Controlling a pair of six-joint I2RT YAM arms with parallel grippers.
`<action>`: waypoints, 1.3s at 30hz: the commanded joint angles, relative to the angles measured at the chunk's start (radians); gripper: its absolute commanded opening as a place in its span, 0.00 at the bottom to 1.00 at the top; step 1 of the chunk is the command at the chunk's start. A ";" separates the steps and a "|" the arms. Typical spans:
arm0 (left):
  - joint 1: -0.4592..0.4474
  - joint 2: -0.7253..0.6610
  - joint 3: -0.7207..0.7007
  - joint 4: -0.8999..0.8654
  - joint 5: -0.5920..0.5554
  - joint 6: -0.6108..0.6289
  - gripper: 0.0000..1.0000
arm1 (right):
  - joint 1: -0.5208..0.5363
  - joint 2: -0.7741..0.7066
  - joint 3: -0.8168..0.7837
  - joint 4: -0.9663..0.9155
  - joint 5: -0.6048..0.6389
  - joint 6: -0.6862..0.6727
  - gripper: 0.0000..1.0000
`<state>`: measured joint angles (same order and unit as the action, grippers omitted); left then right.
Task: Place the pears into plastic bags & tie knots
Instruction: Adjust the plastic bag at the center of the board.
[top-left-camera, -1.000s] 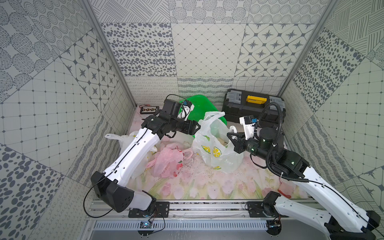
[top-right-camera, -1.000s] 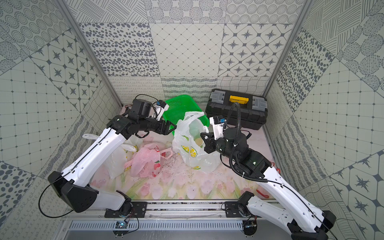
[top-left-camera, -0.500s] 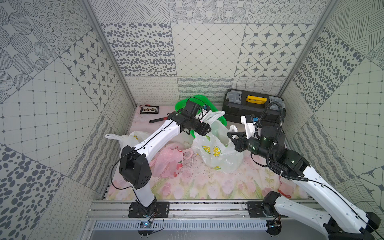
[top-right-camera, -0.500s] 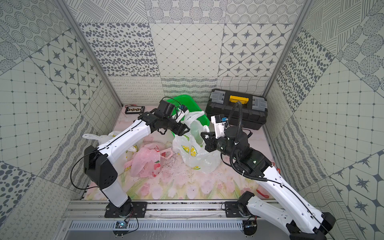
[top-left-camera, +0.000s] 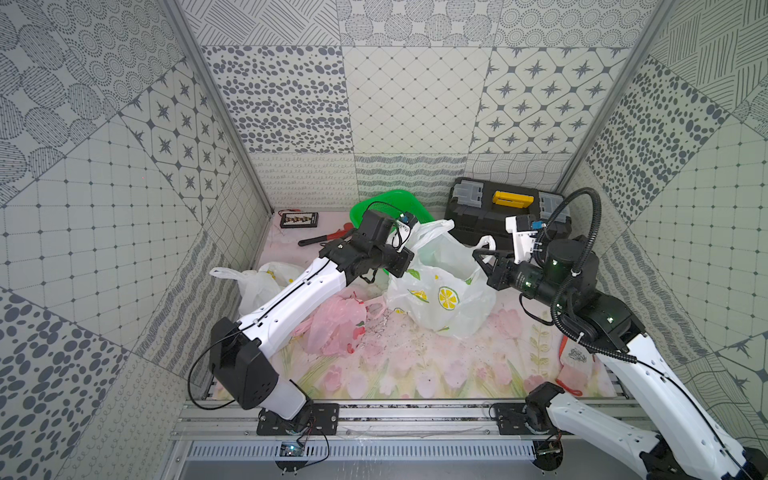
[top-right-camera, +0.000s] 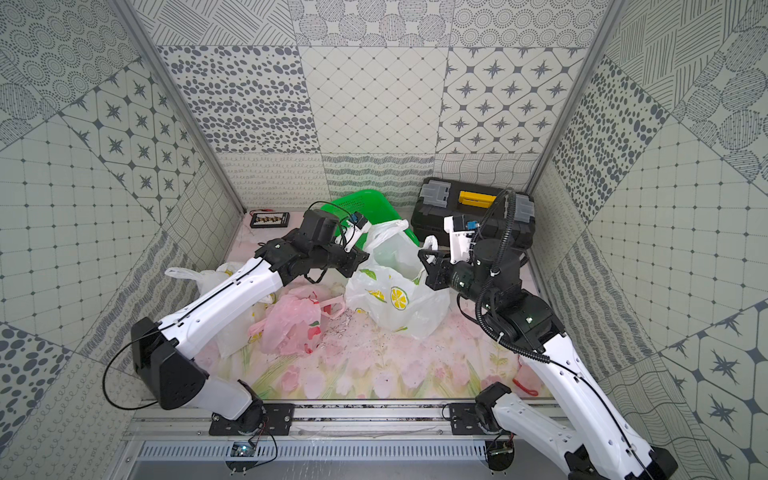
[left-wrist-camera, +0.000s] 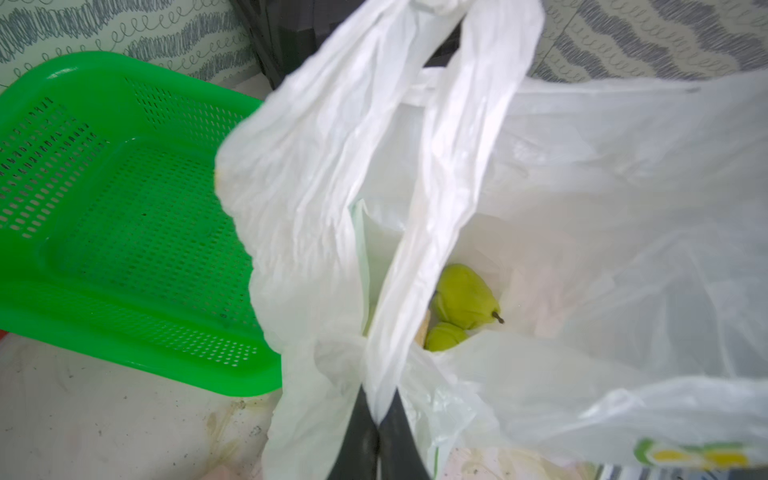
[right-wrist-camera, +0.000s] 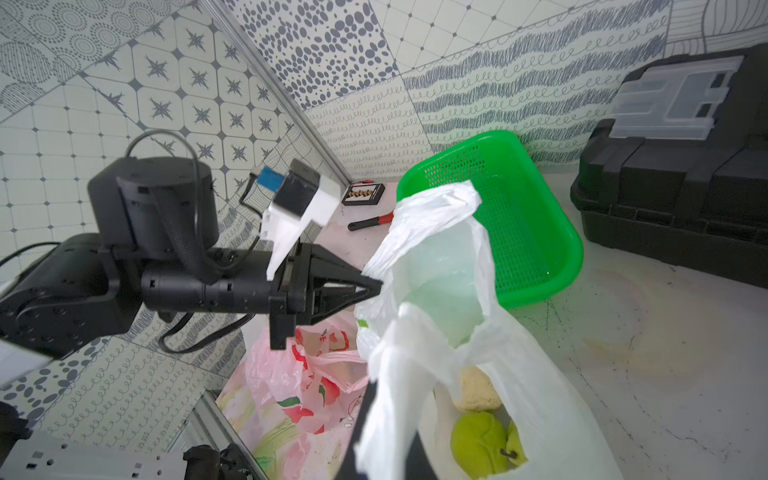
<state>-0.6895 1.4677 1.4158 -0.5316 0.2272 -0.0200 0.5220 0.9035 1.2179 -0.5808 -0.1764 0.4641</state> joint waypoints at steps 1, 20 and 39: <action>-0.073 -0.144 -0.115 0.076 0.030 -0.188 0.00 | -0.036 -0.015 0.035 -0.014 -0.046 0.011 0.10; -0.073 -0.122 -0.209 0.182 -0.155 -0.582 0.00 | -0.100 0.127 0.252 -0.477 0.295 -0.039 0.66; -0.084 -0.151 -0.238 0.262 -0.083 -0.522 0.03 | 0.074 0.382 0.362 -0.205 0.018 0.280 0.73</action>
<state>-0.7609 1.3487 1.2026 -0.3599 0.0990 -0.5785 0.6956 1.3022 1.6215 -0.8986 -0.0444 0.6014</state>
